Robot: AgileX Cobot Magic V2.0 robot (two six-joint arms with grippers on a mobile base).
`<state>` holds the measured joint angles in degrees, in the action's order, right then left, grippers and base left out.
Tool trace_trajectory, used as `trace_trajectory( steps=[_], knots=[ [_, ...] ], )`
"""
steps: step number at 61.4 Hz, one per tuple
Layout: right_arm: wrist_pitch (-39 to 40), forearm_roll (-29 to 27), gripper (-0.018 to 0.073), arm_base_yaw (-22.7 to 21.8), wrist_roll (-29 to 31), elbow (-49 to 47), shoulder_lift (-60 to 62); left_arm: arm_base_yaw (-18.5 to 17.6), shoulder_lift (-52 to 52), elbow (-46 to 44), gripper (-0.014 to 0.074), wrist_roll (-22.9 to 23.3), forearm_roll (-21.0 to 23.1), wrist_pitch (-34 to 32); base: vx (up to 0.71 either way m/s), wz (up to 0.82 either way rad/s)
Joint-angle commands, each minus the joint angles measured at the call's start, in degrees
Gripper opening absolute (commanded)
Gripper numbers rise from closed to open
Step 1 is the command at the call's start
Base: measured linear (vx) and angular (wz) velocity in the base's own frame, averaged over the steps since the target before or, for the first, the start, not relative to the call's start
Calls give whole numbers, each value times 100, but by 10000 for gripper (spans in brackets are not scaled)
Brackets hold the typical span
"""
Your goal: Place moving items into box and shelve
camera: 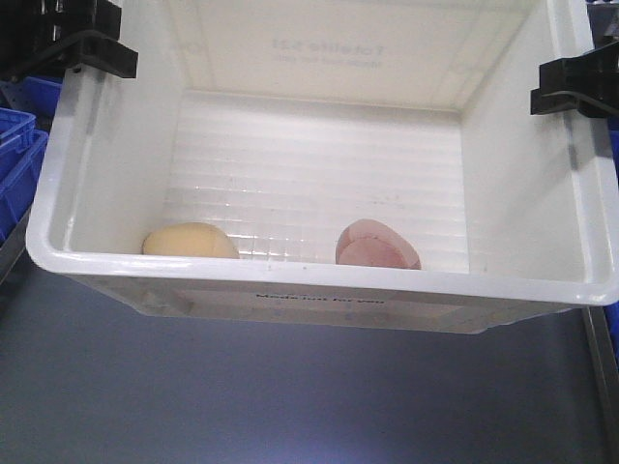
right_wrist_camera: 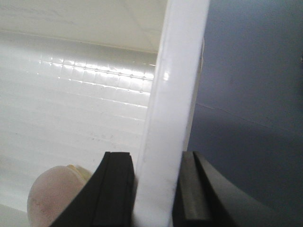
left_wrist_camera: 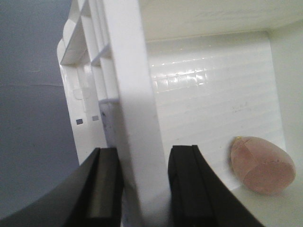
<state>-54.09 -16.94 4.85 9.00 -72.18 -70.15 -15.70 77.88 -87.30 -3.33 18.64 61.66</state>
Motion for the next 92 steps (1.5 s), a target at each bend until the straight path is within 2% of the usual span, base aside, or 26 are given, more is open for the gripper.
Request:
trace_trajectory(
  steps=[1, 92],
  knots=[
    [643, -630, -6, 30, 85, -248, 212, -92, -263, -244, -6, -81, 823, -683, 22, 29],
    [643, -630, -6, 30, 85, -248, 212, -92, -263, -244, -6, -81, 823, -683, 12, 32]
  ],
)
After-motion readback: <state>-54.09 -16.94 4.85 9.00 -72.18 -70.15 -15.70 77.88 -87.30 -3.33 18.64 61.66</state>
